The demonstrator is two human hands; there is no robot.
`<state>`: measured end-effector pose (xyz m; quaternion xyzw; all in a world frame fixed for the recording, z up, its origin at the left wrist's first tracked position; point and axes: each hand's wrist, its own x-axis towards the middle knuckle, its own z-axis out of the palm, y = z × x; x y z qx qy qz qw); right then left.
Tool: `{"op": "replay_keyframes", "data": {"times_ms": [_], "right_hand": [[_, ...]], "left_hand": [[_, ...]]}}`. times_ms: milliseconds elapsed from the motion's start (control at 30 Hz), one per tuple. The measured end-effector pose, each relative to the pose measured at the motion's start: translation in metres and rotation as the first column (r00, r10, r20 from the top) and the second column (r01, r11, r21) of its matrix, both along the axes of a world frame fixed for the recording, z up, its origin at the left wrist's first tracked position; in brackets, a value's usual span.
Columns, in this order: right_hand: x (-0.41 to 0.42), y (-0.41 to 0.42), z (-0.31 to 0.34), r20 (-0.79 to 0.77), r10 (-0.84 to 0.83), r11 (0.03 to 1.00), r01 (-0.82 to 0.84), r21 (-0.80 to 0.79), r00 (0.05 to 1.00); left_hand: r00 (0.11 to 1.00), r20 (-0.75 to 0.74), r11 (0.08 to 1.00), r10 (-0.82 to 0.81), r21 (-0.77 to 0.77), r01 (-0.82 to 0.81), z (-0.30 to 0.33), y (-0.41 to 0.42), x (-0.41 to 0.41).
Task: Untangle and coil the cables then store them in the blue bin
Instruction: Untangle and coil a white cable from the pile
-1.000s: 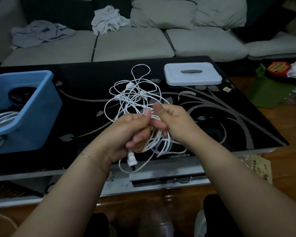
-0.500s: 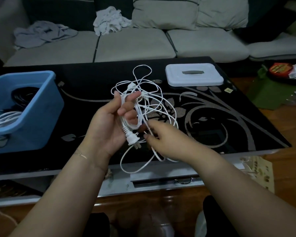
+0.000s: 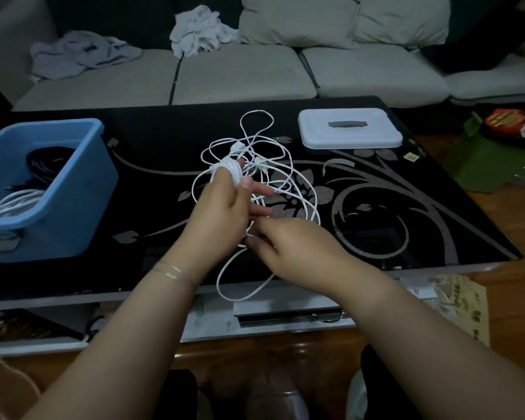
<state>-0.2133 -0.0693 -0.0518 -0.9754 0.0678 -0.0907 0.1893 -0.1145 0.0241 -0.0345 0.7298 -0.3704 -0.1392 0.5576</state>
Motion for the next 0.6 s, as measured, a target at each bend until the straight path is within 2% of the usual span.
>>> {"op": "replay_keyframes", "data": {"times_ms": [100, 200, 267, 367, 467, 534, 601], "right_hand": [[0.0, -0.002, 0.003, -0.029, 0.004, 0.992, 0.0, 0.125, 1.0], [0.0, -0.005, 0.005, -0.068, 0.034, 0.942, -0.009, 0.335, 0.997], [0.001, -0.008, 0.005, -0.094, 0.045, 0.917, -0.004, 0.399, 0.995], [0.001, -0.012, 0.005, -0.127, 0.056, 0.91, 0.002, 0.415, 0.99], [0.001, -0.017, 0.01, -0.129, 0.043, 0.899, 0.018, 0.437, 0.991], [0.0, -0.022, 0.014, -0.111, 0.026, 0.894, 0.027, 0.447, 0.993], [-0.002, -0.027, 0.017, -0.106, 0.009, 0.912, 0.036, 0.409, 0.994]], "left_hand": [[0.968, 0.251, 0.993, -0.008, 0.114, -0.021, -0.007, -0.001, 0.001], [0.95, 0.307, 0.987, -0.047, 0.158, -0.002, -0.009, 0.0, 0.001], [0.944, 0.322, 0.976, -0.077, 0.216, 0.006, -0.008, 0.001, 0.002], [0.898, 0.408, 0.941, -0.165, 0.339, 0.019, -0.003, 0.004, -0.004], [0.812, 0.53, 0.867, -0.246, 0.494, -0.06, 0.0, 0.003, -0.01], [0.779, 0.541, 0.814, -0.317, 0.576, -0.069, 0.0, 0.003, -0.008], [0.789, 0.502, 0.78, -0.355, 0.624, -0.046, 0.002, 0.004, -0.005]]}}
